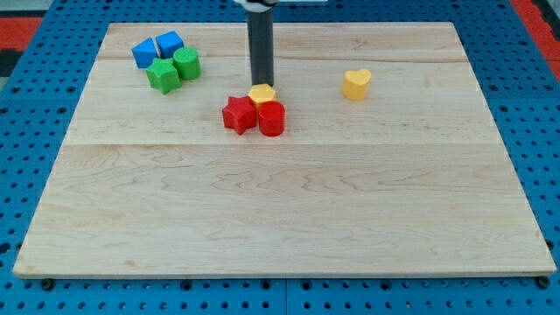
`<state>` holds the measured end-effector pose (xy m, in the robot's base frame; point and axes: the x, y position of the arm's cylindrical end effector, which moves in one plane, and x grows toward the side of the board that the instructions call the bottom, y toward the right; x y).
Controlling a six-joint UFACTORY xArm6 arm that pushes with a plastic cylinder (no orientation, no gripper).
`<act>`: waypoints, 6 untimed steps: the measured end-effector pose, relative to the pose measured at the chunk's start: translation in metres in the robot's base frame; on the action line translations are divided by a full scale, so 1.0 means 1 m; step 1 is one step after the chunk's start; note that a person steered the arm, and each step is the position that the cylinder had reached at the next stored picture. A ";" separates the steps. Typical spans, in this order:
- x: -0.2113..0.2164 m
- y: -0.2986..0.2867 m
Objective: Move heart towards the hexagon
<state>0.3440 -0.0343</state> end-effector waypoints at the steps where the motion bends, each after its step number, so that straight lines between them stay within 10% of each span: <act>1: -0.002 0.058; 3: 0.051 0.122; 5: -0.011 0.205; 6: -0.015 0.150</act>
